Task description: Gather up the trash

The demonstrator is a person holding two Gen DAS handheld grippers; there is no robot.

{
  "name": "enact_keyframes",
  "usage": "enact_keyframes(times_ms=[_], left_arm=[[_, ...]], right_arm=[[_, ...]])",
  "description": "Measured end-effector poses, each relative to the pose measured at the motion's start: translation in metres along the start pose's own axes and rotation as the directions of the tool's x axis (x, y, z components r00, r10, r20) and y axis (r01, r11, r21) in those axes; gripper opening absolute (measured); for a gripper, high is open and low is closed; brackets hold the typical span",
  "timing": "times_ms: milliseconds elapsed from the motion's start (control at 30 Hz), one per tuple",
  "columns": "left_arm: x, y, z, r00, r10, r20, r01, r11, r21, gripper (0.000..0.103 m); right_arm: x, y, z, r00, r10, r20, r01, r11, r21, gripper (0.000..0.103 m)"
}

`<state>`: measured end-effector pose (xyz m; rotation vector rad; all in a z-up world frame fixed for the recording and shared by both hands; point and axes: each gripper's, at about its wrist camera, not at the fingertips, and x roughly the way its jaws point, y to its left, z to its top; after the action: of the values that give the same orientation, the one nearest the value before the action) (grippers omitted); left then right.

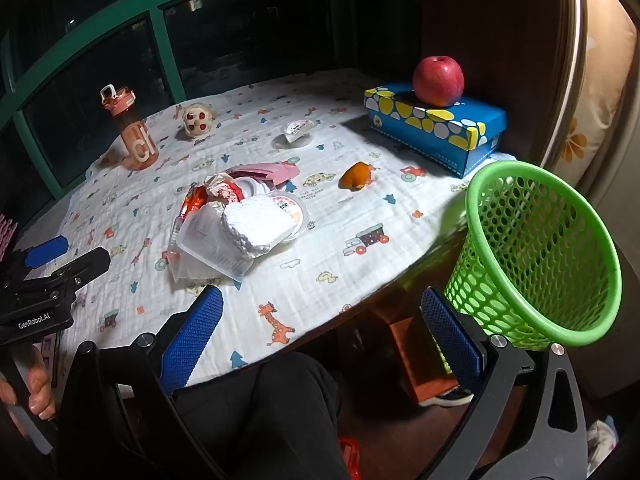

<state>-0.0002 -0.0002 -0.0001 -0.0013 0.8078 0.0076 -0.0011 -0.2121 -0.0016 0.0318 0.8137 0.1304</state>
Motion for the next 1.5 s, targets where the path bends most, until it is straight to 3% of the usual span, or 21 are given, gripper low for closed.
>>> enact_keyframes(times_ms=[1500], left_arm=[[0.0072, -0.0031, -0.0034, 1.0, -0.01, -0.02, 0.01, 1.0, 0.002, 0.097]], right_arm=[[0.0045, 0.0026, 0.0009, 1.0, 0.005, -0.015, -0.005, 1.0, -0.004, 0.098]])
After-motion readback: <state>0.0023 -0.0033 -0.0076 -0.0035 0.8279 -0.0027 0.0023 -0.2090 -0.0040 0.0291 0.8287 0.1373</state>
